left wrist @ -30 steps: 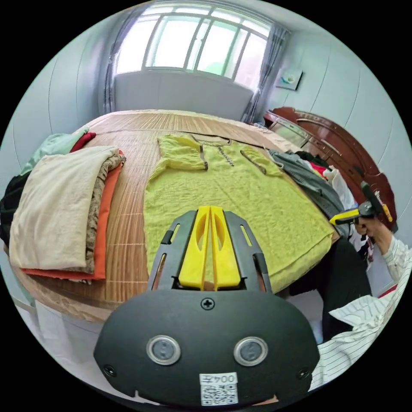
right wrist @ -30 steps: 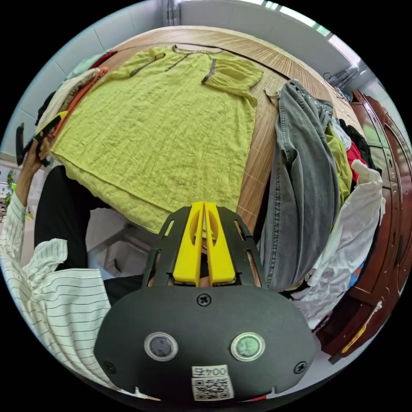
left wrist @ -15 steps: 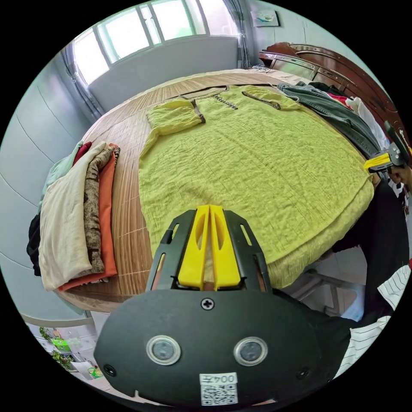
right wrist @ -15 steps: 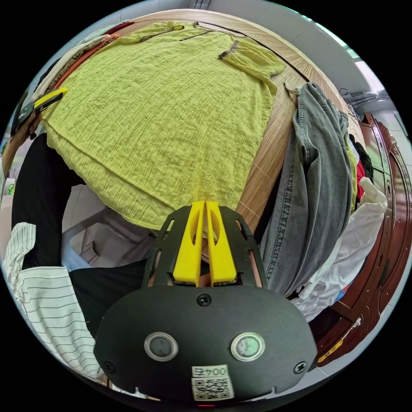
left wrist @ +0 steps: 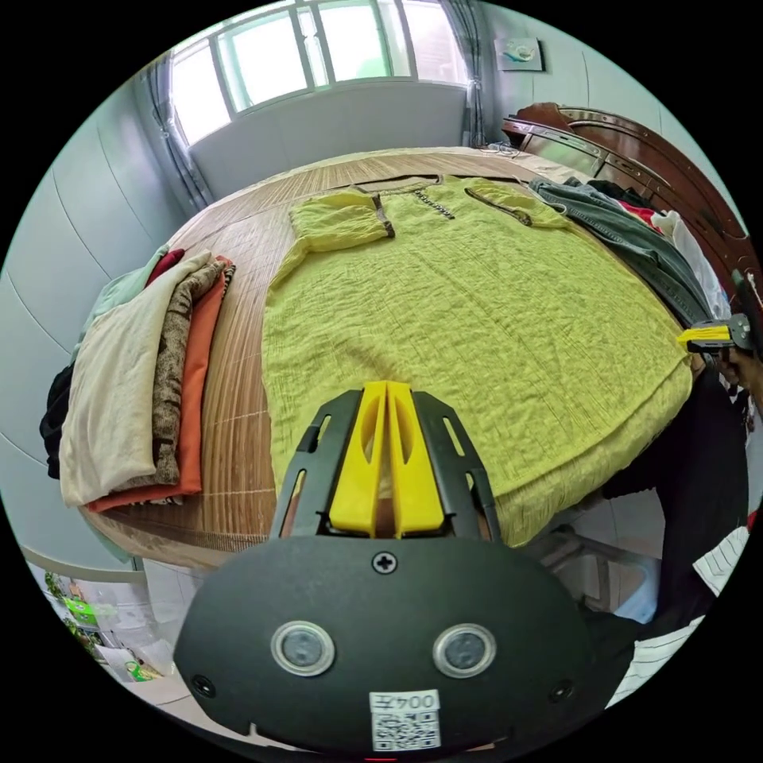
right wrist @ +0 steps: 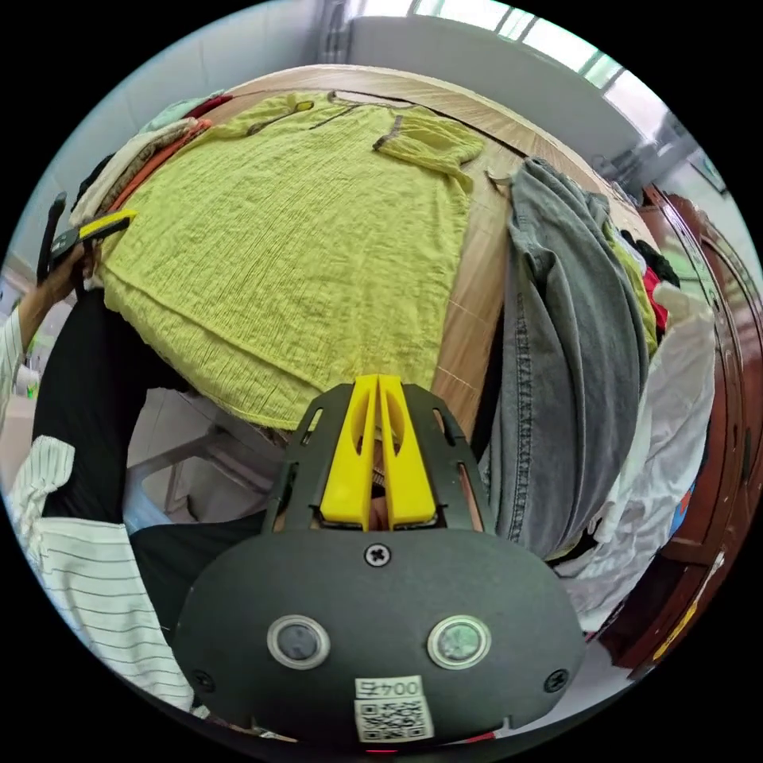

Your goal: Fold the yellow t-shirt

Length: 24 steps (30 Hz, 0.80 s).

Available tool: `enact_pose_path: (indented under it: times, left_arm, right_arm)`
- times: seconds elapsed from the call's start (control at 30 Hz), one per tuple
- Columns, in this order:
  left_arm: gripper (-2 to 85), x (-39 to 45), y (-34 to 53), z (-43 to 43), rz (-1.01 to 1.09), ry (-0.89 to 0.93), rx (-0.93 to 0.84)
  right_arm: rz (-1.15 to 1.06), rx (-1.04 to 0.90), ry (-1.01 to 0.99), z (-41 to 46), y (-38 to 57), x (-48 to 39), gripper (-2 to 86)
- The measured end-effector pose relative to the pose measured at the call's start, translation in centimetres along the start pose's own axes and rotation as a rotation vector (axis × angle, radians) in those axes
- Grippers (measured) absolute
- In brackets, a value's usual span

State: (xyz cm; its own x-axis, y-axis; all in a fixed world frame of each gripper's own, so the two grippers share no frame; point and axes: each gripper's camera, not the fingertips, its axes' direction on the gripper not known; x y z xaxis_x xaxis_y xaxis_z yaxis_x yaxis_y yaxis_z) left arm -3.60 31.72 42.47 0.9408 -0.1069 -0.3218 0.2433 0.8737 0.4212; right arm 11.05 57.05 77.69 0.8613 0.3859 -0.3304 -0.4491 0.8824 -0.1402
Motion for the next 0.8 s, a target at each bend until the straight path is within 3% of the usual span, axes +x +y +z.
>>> enact_pose_path:
  times: [0.07, 0.23, 0.43, 0.6, 0.8]
  left_arm:
    - [0.5, -1.2, 0.2, -0.7, -0.051, 0.025, 0.011]
    - [0.7, -5.7, 3.0, -5.3, -0.215, 0.051, 0.174]
    - [1.0, -13.5, 10.3, -9.4, -0.401, 0.077, 0.198]
    - [1.8, -20.1, 17.5, -9.0, -0.612, 0.251, 0.171]
    - [5.3, -22.6, 20.6, -6.4, -0.676, 0.446, 0.180]
  right_arm:
    - [0.128, 0.093, -0.050, -1.5, 2.0, 2.6, -0.7]
    - [0.402, 0.198, -0.409, -2.0, 8.9, 9.9, -0.4]
    - [0.490, 0.202, -0.501, -0.1, 12.3, 13.5, 4.8]
    - [0.543, 0.169, -0.628, 1.4, 13.5, 16.4, 10.4]
    - [0.605, 0.168, -0.702, 2.3, 15.0, 19.1, 10.8]
